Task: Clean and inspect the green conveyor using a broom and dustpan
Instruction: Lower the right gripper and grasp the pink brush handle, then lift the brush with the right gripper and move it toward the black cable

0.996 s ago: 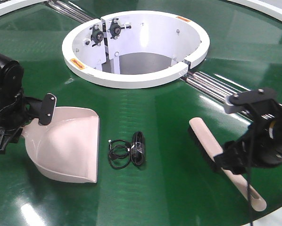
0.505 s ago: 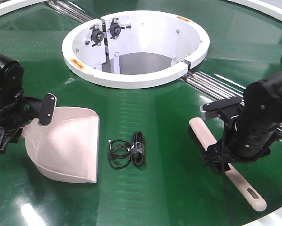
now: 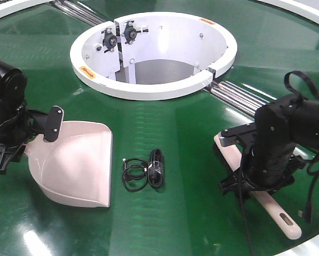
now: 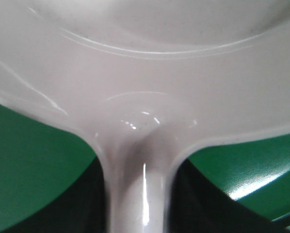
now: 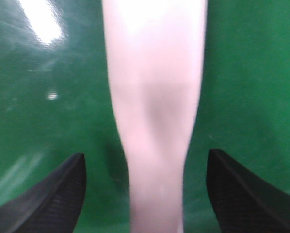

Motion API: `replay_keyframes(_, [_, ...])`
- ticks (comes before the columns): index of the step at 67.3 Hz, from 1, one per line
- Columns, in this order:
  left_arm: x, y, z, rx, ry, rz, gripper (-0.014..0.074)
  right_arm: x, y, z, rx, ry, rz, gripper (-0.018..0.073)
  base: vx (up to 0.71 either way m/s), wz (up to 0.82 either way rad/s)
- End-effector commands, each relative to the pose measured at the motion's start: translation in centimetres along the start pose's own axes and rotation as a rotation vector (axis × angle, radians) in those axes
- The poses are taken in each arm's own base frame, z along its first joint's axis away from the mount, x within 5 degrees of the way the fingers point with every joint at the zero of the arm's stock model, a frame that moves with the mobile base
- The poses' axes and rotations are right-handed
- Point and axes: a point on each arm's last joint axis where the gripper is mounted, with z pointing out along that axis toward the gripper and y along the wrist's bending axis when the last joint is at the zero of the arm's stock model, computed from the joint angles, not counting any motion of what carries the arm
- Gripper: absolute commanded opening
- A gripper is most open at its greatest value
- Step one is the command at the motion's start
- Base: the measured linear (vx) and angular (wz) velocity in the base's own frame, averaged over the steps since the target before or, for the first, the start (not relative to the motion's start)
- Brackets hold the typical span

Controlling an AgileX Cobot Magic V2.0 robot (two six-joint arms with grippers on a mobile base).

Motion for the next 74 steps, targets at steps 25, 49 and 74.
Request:
replay_keyframes(25, [0.6, 0.1, -2.5, -0.063, -0.003, -0.005, -0.0007, -1.1, -0.3, -0.2, 0.026, -0.060, 0.036, 0.0347, 0.00, 0.00])
replay_keyframes(49, [0.6, 0.1, -2.5, -0.063, -0.003, -0.005, -0.0007, -1.1, -0.4, -0.3, 0.027, -0.062, 0.047, -0.0015, 0.00, 0.00])
replay_keyframes(74, [0.6, 0.1, -2.5, -0.063, -0.003, -0.005, -0.0007, -0.8, -0.5, -4.9, -0.019, -0.168, 0.132, -0.0005, 0.00, 0.00])
